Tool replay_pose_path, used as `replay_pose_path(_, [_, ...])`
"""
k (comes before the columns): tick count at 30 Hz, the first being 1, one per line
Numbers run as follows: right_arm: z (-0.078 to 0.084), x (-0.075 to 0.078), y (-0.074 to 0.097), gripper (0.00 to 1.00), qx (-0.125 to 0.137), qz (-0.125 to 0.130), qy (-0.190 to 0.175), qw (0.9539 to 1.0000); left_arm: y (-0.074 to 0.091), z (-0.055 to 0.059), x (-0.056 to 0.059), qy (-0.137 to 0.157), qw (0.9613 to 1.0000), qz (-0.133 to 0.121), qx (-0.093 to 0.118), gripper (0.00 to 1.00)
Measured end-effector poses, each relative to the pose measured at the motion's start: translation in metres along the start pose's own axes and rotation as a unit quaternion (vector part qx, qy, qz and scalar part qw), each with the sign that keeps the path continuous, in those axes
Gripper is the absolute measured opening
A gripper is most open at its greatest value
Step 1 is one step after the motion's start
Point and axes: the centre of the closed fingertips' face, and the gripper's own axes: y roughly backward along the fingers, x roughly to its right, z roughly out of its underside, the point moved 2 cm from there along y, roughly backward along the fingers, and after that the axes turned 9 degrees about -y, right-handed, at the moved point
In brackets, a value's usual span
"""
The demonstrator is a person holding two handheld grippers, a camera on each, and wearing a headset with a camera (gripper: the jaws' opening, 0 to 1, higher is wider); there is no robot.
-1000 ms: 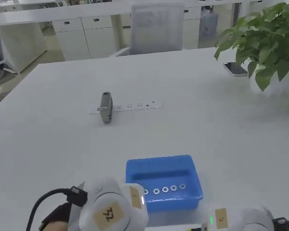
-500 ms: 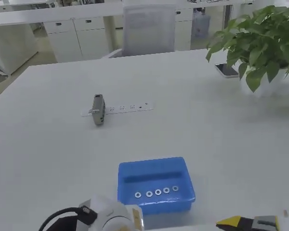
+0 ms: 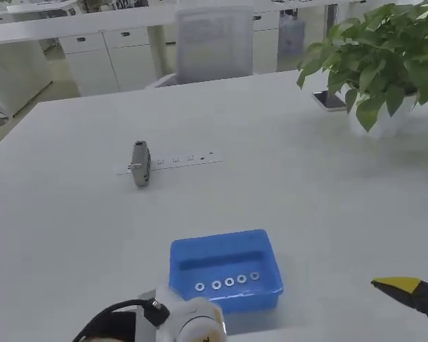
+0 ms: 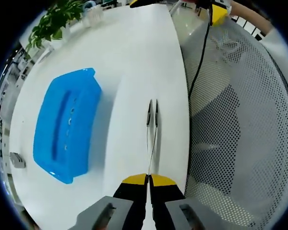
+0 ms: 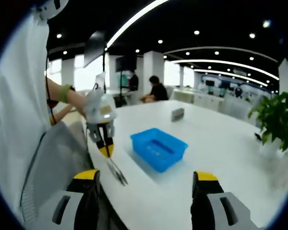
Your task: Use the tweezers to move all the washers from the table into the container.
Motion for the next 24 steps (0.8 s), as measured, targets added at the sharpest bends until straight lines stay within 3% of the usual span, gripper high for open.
replay_pose_path(3, [-0.012, 0.022, 0.01, 0.85, 0.058, 0.057, -0.017, 0.9966, 0.0, 0.001, 0.0, 0.003, 0.9999, 0.001, -0.012, 0.0])
replay_pose_path(5, [-0.019, 0.037, 0.018, 0.88, 0.096, 0.1, -0.051, 0.989, -0.001, 0.002, -0.001, 0.006, 0.9998, -0.001, -0.018, 0.0])
replay_pose_path(6, [-0.024, 0.044, 0.022, 0.88, 0.127, 0.117, -0.073, 0.9824, -0.001, 0.003, -0.001, 0.007, 0.9997, -0.003, -0.022, 0.0])
replay_pose_path(8, [-0.026, 0.053, 0.029, 0.87, 0.159, 0.139, -0.106, 0.9716, -0.001, 0.004, -0.001, 0.007, 0.9996, -0.004, -0.028, 0.0])
replay_pose_path(10, [-0.026, 0.059, 0.032, 0.87, 0.167, 0.162, -0.105, 0.9669, -0.002, 0.005, 0.0, 0.006, 0.9995, -0.006, -0.032, 0.0])
replay_pose_path(14, [-0.026, 0.061, 0.032, 0.88, 0.156, 0.184, -0.078, 0.9673, -0.005, 0.008, 0.002, 0.004, 0.9992, -0.007, -0.04, 0.0])
replay_pose_path(15, [-0.026, 0.063, 0.034, 0.88, 0.154, 0.201, -0.074, 0.9647, -0.006, 0.008, 0.004, 0.004, 0.9991, -0.006, -0.041, 0.0])
replay_pose_path(17, [-0.025, 0.064, 0.036, 0.84, 0.154, 0.204, -0.061, 0.9649, -0.008, 0.008, 0.005, 0.005, 0.9991, -0.007, -0.042, 0.0])
replay_pose_path(20, [-0.025, 0.069, 0.039, 0.83, 0.162, 0.206, -0.075, 0.9621, -0.008, 0.01, 0.006, 0.005, 0.9988, -0.009, -0.048, 0.0])
replay_pose_path(24, [-0.021, 0.071, 0.039, 0.79, 0.153, 0.206, -0.074, 0.9635, -0.01, 0.011, 0.008, -0.001, 0.9991, -0.009, -0.042, 0.0])
